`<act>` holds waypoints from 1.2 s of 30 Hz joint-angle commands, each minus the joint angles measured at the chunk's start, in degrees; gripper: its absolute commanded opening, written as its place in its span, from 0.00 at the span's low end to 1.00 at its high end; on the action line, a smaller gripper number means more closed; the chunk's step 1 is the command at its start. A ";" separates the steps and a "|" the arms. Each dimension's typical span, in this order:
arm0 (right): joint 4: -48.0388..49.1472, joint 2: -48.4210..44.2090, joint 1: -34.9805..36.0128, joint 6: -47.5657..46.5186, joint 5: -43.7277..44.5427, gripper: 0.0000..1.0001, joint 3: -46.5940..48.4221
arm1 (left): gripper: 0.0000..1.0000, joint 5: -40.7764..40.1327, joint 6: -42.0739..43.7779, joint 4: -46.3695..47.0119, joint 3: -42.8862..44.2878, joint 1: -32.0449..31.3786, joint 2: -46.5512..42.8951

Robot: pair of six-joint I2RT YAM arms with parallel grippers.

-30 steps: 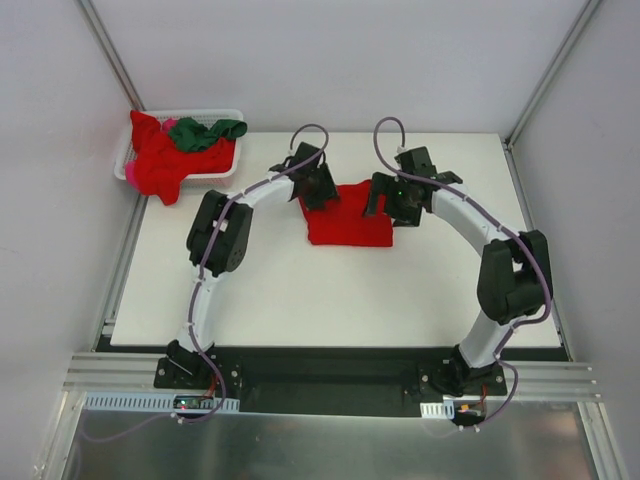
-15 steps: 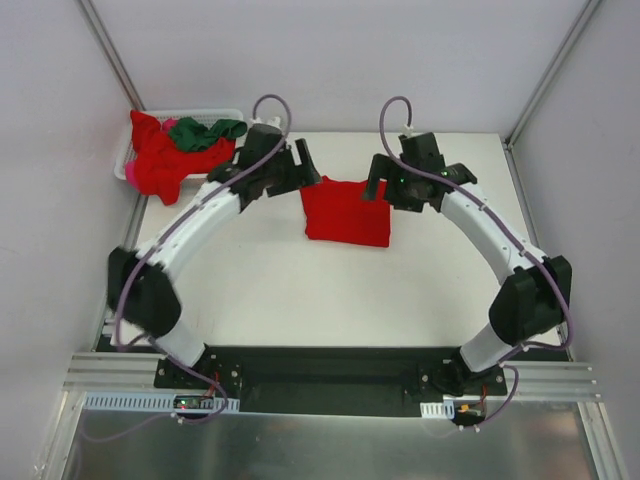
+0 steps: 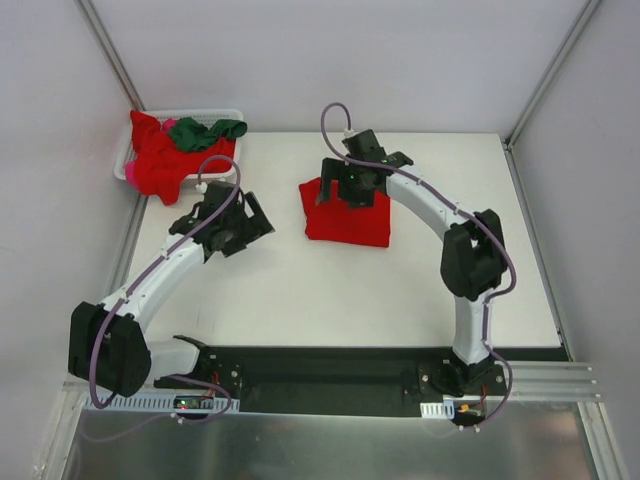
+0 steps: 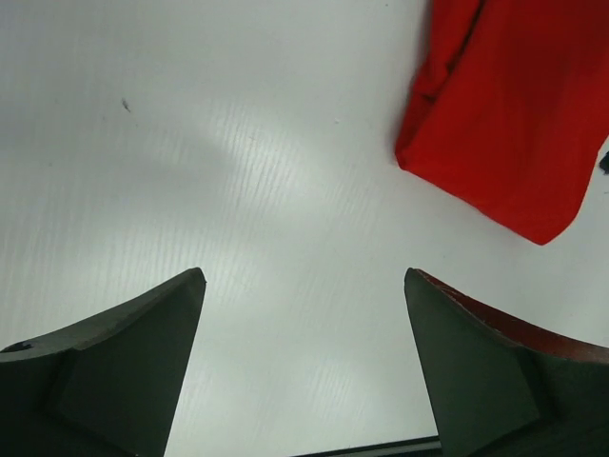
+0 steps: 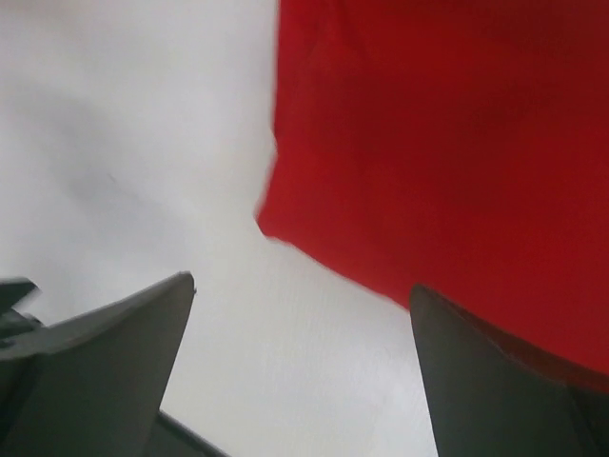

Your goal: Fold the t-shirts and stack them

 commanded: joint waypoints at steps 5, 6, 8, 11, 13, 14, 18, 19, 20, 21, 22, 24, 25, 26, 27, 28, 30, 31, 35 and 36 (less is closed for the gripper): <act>-5.19 -20.92 -1.64 -12.61 4.09 1.00 -16.72 | 0.89 5.39 -0.70 1.45 2.14 2.22 -0.43; -4.93 -22.06 -1.65 -12.00 4.35 1.00 -18.30 | 0.89 5.65 -1.23 1.45 2.14 2.48 -0.42; -2.92 -23.30 -1.64 -8.33 6.10 1.00 -22.70 | 0.90 6.09 -1.32 1.63 2.22 2.83 -0.60; -1.42 -19.36 -1.82 -2.44 9.09 1.00 -21.41 | 0.90 6.36 -0.97 1.54 1.96 3.18 -0.77; -1.41 -14.02 -1.73 0.30 11.90 1.00 -15.81 | 0.90 6.45 -1.49 1.63 0.83 3.36 -1.04; -1.33 -12.07 -1.73 1.18 13.05 1.00 -13.68 | 0.90 6.45 -1.58 1.63 0.38 3.45 -1.13; -6.57 0.41 -1.73 2.16 12.18 1.00 0.55 | 0.95 6.62 -2.20 1.54 -2.60 4.41 -2.09; -7.56 2.17 -1.82 2.16 11.92 1.00 2.76 | 0.96 6.62 -2.11 1.54 -2.87 4.59 -2.27; -7.92 4.62 -1.65 2.07 11.74 1.00 4.87 | 0.97 7.06 -2.02 1.54 -3.13 4.94 -2.44; -7.66 5.08 -1.73 2.33 11.83 1.00 5.06 | 0.98 7.15 -2.02 1.54 -3.22 5.29 -2.53; -7.13 5.35 -1.65 2.77 11.83 1.00 4.80 | 0.99 7.24 -2.11 1.63 -3.57 5.47 -2.88; -4.51 5.52 -1.47 3.03 12.09 1.00 2.62 | 0.99 7.06 -2.38 1.54 -3.84 5.56 -3.41; -4.14 5.87 -1.47 3.04 11.65 1.00 2.17 | 0.99 7.06 -2.38 1.54 -3.84 5.56 -4.02; -4.05 6.49 -1.56 2.77 11.48 1.00 2.08 | 0.99 7.15 -2.29 1.54 -3.84 5.56 -4.38; -4.23 7.89 -1.47 2.34 11.21 1.00 2.07 | 0.99 7.24 -1.94 1.54 -3.75 5.56 -4.55; -4.49 8.51 -1.56 1.37 11.65 1.00 2.07 | 0.99 7.33 -1.41 1.45 -3.58 5.56 -4.99; -5.80 9.91 -1.64 0.75 12.79 1.00 1.29 | 0.99 7.33 -0.53 1.19 -3.75 5.64 -5.52; -5.98 10.10 -1.73 0.40 12.97 1.00 0.76 | 0.99 7.33 -0.36 1.10 -3.66 5.82 -6.22; -5.64 8.78 -1.82 0.05 13.41 1.00 -3.37 | 0.99 7.50 0.08 0.66 -3.66 6.17 -7.54; -5.46 8.52 -1.82 0.13 13.50 1.00 -4.24 | 0.99 7.50 0.17 0.57 -3.49 6.17 -7.80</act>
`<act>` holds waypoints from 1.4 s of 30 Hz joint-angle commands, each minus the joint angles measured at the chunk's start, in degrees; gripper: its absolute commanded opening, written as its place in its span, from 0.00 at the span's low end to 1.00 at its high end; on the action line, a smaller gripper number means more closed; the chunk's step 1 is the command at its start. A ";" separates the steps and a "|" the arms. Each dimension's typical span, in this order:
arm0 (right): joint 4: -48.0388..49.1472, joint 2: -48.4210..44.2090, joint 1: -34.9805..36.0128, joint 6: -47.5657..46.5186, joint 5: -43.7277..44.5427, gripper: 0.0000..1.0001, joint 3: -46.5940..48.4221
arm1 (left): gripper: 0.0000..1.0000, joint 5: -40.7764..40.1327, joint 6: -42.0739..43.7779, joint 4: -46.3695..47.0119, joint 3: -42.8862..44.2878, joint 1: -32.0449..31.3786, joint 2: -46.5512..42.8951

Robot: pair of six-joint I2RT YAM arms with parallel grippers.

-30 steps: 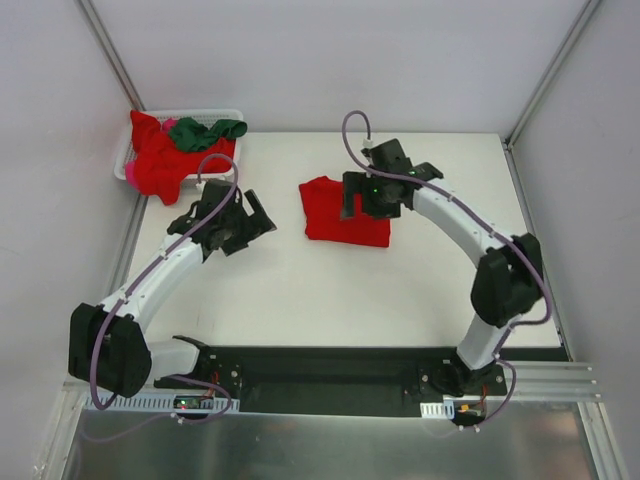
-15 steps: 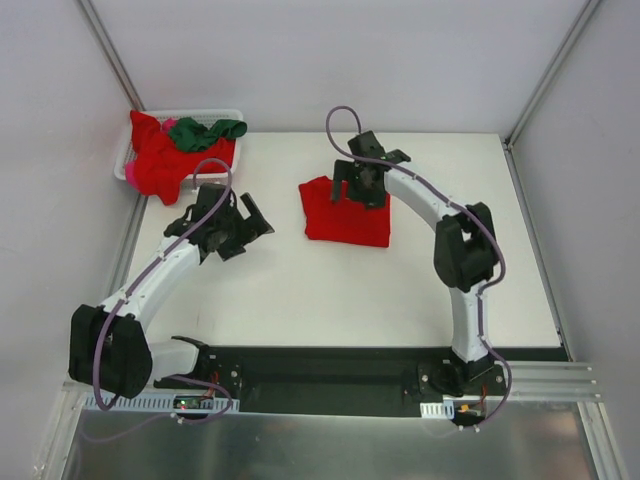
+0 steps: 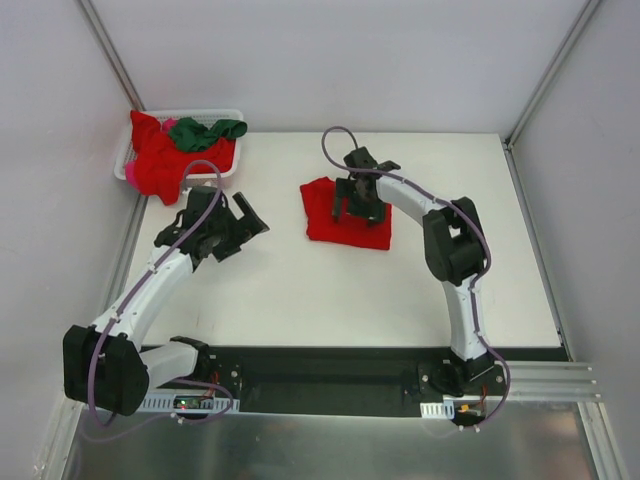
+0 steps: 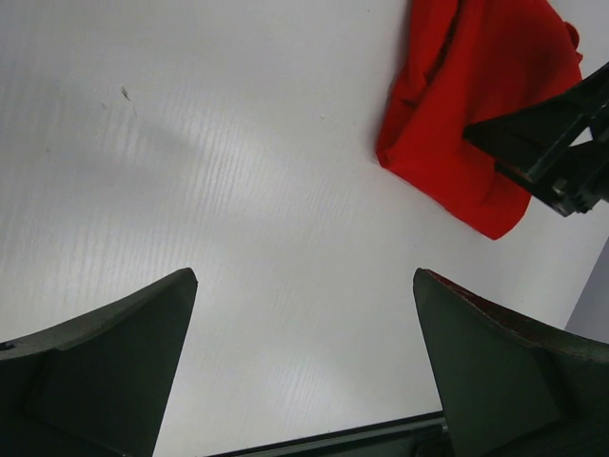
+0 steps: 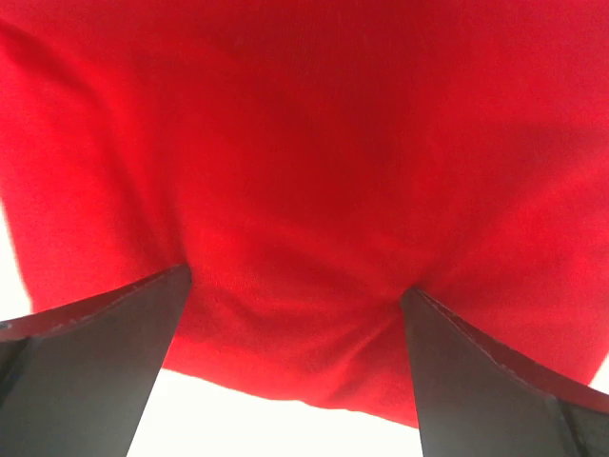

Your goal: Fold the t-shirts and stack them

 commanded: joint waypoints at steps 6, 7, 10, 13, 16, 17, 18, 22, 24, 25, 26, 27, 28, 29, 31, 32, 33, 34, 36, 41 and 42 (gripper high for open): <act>-0.67 -2.88 0.10 -0.82 3.07 1.00 -9.60 | 0.99 3.36 2.27 -1.18 1.78 1.23 -2.43; -0.75 -3.23 -0.24 -1.09 3.34 1.00 -10.21 | 0.99 3.80 2.80 -1.44 2.05 1.32 -2.34; -0.75 -5.25 -1.56 -2.14 4.13 1.00 -12.67 | 1.00 3.89 3.85 -2.49 3.01 1.59 -2.17; -0.58 -7.10 -5.06 -2.85 2.74 1.00 -14.52 | 0.99 3.89 5.08 -3.37 3.89 2.20 -2.08; 1.00 -8.51 -9.29 -6.25 0.79 1.00 -16.02 | 0.99 3.63 7.01 -4.08 5.12 2.99 -1.55; 0.74 -8.68 -9.91 -7.76 1.49 1.00 -15.84 | 0.99 3.62 7.46 -4.43 5.91 3.25 -1.20; 0.65 -9.29 -11.13 -9.16 2.89 1.00 -15.58 | 0.99 3.62 7.81 -4.95 6.44 3.61 -1.11; 1.18 -10.27 -15.18 -15.49 1.77 1.00 -14.79 | 0.99 3.36 9.74 -6.10 8.55 4.22 -0.85; 1.27 -10.00 -18.86 -17.43 -0.07 1.00 -13.91 | 0.99 3.36 10.36 -6.63 10.04 4.49 -0.15; 1.44 -8.87 -20.27 -17.87 -1.57 1.00 -12.34 | 0.99 3.36 10.62 -7.06 10.48 4.84 0.12; 1.44 -7.99 -21.68 -19.10 -3.93 1.00 -11.11 | 0.99 3.36 10.71 -7.50 11.62 5.01 0.90; 1.44 -7.20 -24.65 -19.46 -5.61 1.00 -9.96 | 0.99 3.53 10.80 -7.77 12.15 5.10 1.26; 1.44 -5.28 -26.07 -19.98 -6.23 1.00 -7.25 | 0.99 3.71 10.97 -8.29 12.77 5.36 1.78; 1.53 -4.39 -27.39 -21.38 -7.02 1.00 -5.75 | 1.00 4.15 11.41 -8.56 14.08 5.63 2.83; 1.45 -2.10 -29.78 -23.23 -8.26 1.00 0.28 | 0.99 4.07 12.81 -9.35 15.49 5.72 3.80; 0.49 0.78 -29.87 -24.28 -8.26 1.00 2.94 | 0.99 3.89 13.17 -10.05 16.63 5.89 4.33; -0.66 2.11 -31.52 -26.12 -7.22 1.00 6.19 | 0.99 3.71 13.52 -10.32 16.99 5.89 4.51; -2.23 3.26 -31.89 -26.75 -6.60 1.00 8.74 | 0.99 3.02 13.61 -10.49 17.25 5.98 4.60; -2.95 6.51 -33.02 -27.02 -6.15 1.00 14.38 | 0.99 2.48 13.44 -10.93 17.52 6.07 4.78; -1.81 11.70 -35.58 -26.23 -5.18 1.00 20.71 | 0.99 2.48 14.23 -12.78 20.84 6.60 7.84; -1.90 13.27 -36.89 -25.45 -4.49 1.00 22.81 | 0.99 2.39 14.66 -13.65 21.55 6.60 8.37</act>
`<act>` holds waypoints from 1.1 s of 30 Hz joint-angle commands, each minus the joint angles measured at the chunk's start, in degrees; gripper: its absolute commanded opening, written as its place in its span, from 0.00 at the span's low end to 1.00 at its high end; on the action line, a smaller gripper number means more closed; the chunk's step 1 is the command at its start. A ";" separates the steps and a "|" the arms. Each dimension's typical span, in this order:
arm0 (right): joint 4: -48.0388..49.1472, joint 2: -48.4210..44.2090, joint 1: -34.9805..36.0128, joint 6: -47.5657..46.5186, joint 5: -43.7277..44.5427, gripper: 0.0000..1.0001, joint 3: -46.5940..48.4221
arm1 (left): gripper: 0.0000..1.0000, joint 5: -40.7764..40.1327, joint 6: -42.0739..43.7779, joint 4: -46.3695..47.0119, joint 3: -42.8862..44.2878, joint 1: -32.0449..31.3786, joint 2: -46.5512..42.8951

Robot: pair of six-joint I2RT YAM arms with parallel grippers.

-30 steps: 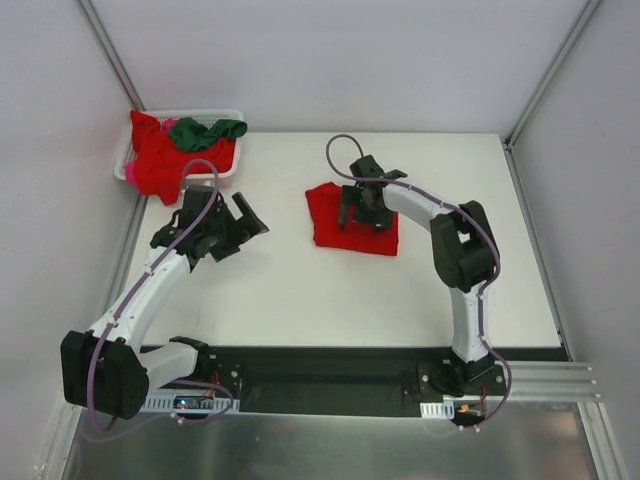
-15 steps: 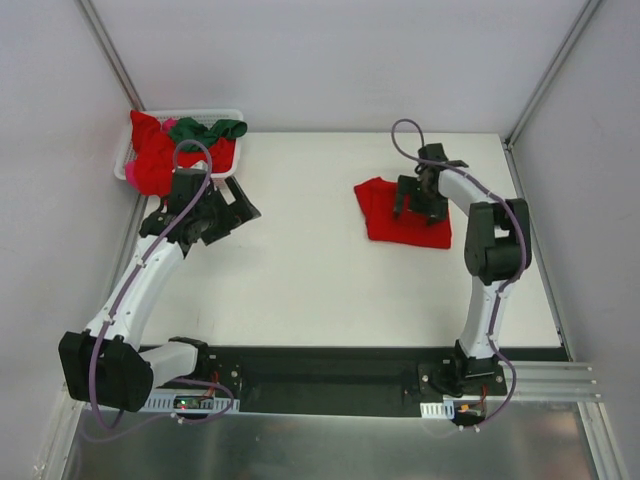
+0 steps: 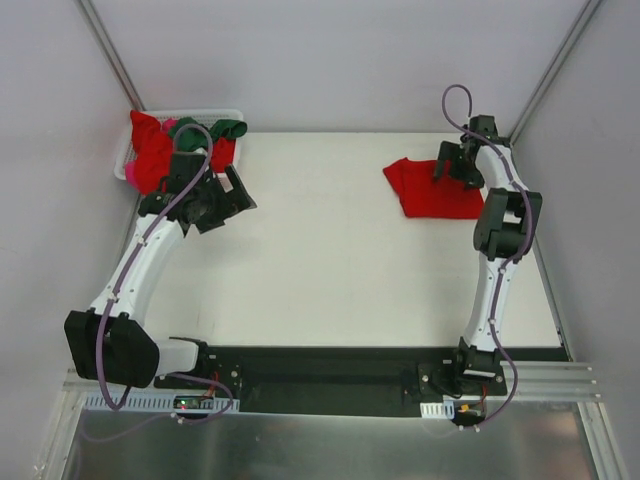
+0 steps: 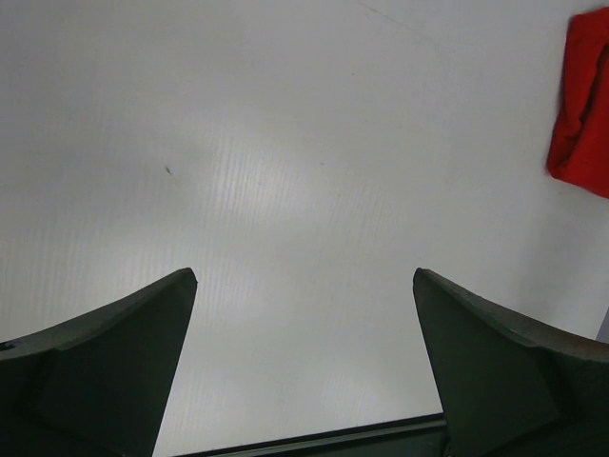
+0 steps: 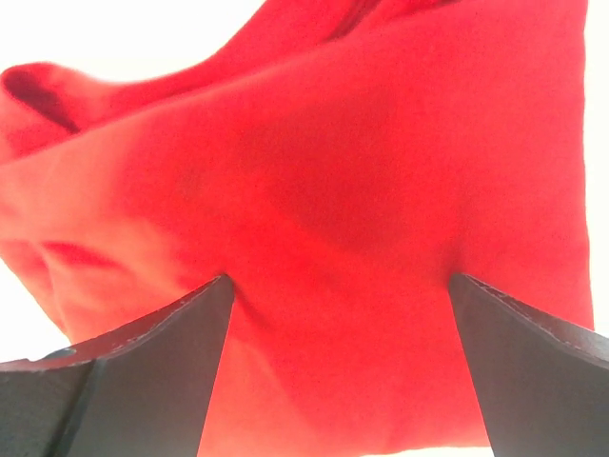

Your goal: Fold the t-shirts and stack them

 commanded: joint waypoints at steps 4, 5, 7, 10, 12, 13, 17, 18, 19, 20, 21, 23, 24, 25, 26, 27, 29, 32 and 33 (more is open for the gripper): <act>1.01 5.82 -6.05 3.21 -0.13 1.00 8.17 | 0.99 -1.44 2.71 -3.98 6.97 0.98 3.38; 1.81 6.17 -6.84 4.87 -1.53 1.00 8.52 | 0.99 -1.44 2.97 -4.24 7.76 0.98 3.90; 4.35 7.66 -9.13 6.29 -7.59 1.00 10.71 | 0.99 -1.52 3.50 -4.68 8.55 0.98 4.52; 5.77 8.02 -10.54 7.35 -12.43 1.00 14.05 | 0.99 -1.18 3.33 -4.86 9.52 0.98 5.40; 7.25 4.96 -10.45 7.61 -15.32 1.00 13.28 | 0.99 -0.65 3.15 -4.86 9.96 0.98 5.49; 9.35 3.29 -10.45 8.31 -17.00 1.00 12.49 | 0.99 -0.04 3.33 -4.86 10.14 0.98 5.40; 14.55 -12.05 -8.87 10.86 -22.20 1.00 1.20 | 0.99 0.76 3.68 -4.78 10.32 0.98 3.92; 15.60 -15.24 -7.48 12.25 -21.59 1.00 -1.81 | 0.99 1.11 3.33 -4.77 10.05 0.98 3.56; 18.22 -17.62 -6.94 13.92 -20.98 1.00 -5.58 | 0.99 1.46 3.24 -4.69 9.62 0.98 3.12; 20.16 -19.73 -6.41 15.85 -20.54 1.00 -9.19 | 0.99 1.55 2.98 -4.69 8.57 0.98 2.33; 22.27 -22.88 -5.71 18.31 -22.01 1.00 -16.80 | 0.99 1.46 2.54 -4.60 7.86 0.98 1.80; 26.50 -24.32 -5.09 24.55 -22.12 1.00 -22.56 | 0.99 1.55 2.36 -4.25 5.93 0.98 0.32; 27.99 -24.76 -4.57 25.88 -22.11 1.00 -27.20 | 0.99 1.20 2.19 -4.16 5.40 0.98 -0.22; 28.44 -24.50 -4.39 28.33 -22.11 1.00 -28.90 | 0.99 0.94 2.01 -4.07 4.17 0.98 -1.61; 29.14 -24.24 -4.13 29.31 -21.76 1.00 -30.65 | 0.99 0.68 1.84 -3.98 3.64 0.98 -2.32; 30.10 -23.10 -4.12 29.93 -21.15 1.00 -32.50 | 0.99 0.15 1.57 -3.90 3.11 0.98 -3.03; 30.38 -21.78 -4.12 31.16 -19.40 0.98 -33.04 | 0.99 -1.08 1.31 -3.89 1.71 0.98 -5.14; 30.12 -19.32 -4.12 31.52 -16.50 0.99 -32.61 | 0.99 -2.05 1.31 -3.89 0.47 0.98 -7.77; 29.77 -18.70 -4.12 31.60 -16.14 1.00 -31.39 | 0.99 -2.83 1.22 -3.89 0.12 0.98 -8.39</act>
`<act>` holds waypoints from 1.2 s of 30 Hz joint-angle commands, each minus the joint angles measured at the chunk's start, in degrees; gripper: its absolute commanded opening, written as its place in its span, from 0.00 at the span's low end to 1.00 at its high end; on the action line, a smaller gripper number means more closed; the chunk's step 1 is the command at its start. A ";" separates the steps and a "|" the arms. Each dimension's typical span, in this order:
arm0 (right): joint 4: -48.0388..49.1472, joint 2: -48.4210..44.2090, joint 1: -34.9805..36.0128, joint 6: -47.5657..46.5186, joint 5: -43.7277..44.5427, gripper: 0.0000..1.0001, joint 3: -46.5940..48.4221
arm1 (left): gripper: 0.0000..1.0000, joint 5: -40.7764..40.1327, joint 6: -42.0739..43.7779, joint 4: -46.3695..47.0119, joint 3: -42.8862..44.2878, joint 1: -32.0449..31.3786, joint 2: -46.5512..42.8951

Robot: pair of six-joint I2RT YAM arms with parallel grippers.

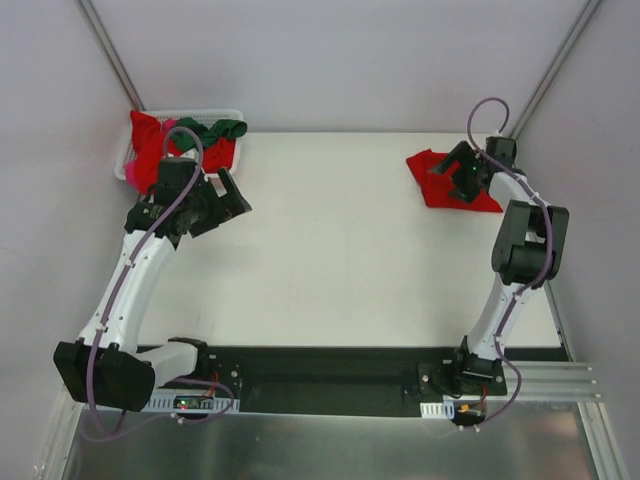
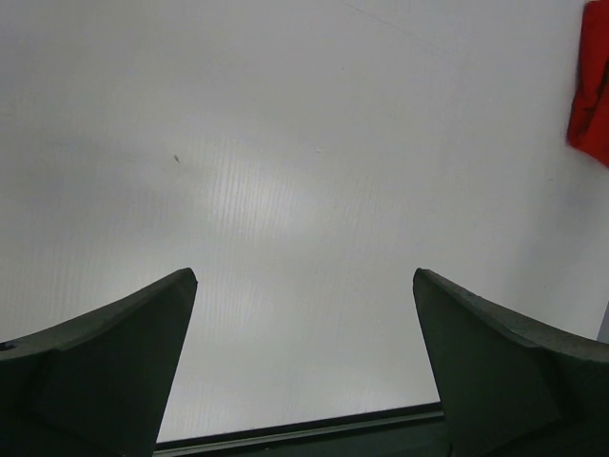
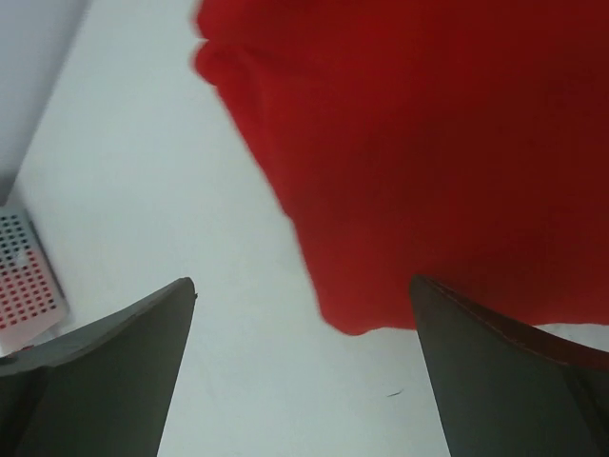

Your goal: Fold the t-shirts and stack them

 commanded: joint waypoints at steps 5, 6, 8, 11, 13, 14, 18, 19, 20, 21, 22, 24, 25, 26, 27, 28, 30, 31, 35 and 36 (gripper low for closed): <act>-6.57 9.96 -0.41 5.87 7.61 1.00 7.20 | 0.99 -5.26 -2.32 0.13 -2.64 0.61 -6.40; -8.17 11.63 -0.49 5.96 8.32 1.00 8.69 | 0.99 -5.96 -2.68 0.13 -2.82 0.61 -6.57; -10.55 15.05 -1.02 6.13 10.07 1.00 13.00 | 0.99 -6.58 -3.38 0.13 -2.64 0.70 -6.66; -13.18 19.53 -2.16 5.61 11.04 1.00 20.35 | 0.99 -7.81 -4.17 0.04 -1.85 0.70 -6.05; -15.56 22.44 -2.95 4.29 11.05 1.00 25.12 | 0.99 -8.16 -4.35 -0.05 -0.89 0.70 -5.26; -17.66 24.81 -3.13 3.85 10.44 1.00 29.84 | 0.99 -8.16 -4.44 -0.14 -0.62 0.70 -4.91; -20.57 28.07 -3.83 -0.01 12.01 1.00 36.20 | 0.99 -8.16 -4.79 -0.22 0.87 0.70 -2.89; -20.75 28.08 -4.44 -0.80 12.02 1.00 36.48 | 0.99 -8.16 -4.96 -0.23 0.96 0.70 -2.54; -20.67 28.08 -4.80 -0.90 11.32 1.00 36.57 | 0.99 -8.16 -4.97 -0.23 1.14 0.70 -2.27; -20.67 27.91 -5.06 -1.16 10.36 1.00 36.83 | 0.99 -8.16 -5.05 -0.31 1.40 0.70 -1.83; -20.67 27.64 -5.59 -1.94 7.65 1.00 37.01 | 0.99 -8.16 -4.88 -0.23 1.57 0.70 -1.74; -20.84 23.72 -5.42 -3.70 5.08 1.00 36.58 | 0.99 -8.16 -4.35 -0.31 2.36 0.70 -1.31; -18.41 20.99 -5.16 -7.19 2.81 1.00 34.65 | 0.99 -8.16 -3.13 -0.40 2.80 0.70 -1.22; -16.03 17.92 -4.89 -9.23 1.40 1.00 32.55 | 0.99 -7.99 -2.16 -0.40 3.85 0.70 -1.04; -13.57 13.80 -4.19 -11.42 -0.10 1.00 28.35 | 0.99 -7.55 -1.20 -0.31 4.38 0.70 -0.78; -10.59 7.06 -3.93 -12.84 -2.11 1.00 27.09 | 0.99 -7.11 0.90 -0.49 5.17 0.70 -0.51; -10.29 0.60 -3.75 -13.82 -4.06 1.00 26.64 | 0.99 -7.02 2.06 -0.75 7.55 0.70 0.36; -11.25 -4.82 -3.75 -13.38 -6.42 1.00 26.46 | 0.99 -7.28 2.41 -0.67 8.16 0.70 0.63; -10.13 -20.37 -3.57 -10.22 -7.23 1.00 15.16 | 0.99 -8.79 1.36 -0.58 9.31 0.78 2.21; -8.81 -24.44 -3.22 -9.69 -7.06 1.00 11.47 | 0.99 -8.52 1.28 -0.66 9.31 0.87 2.82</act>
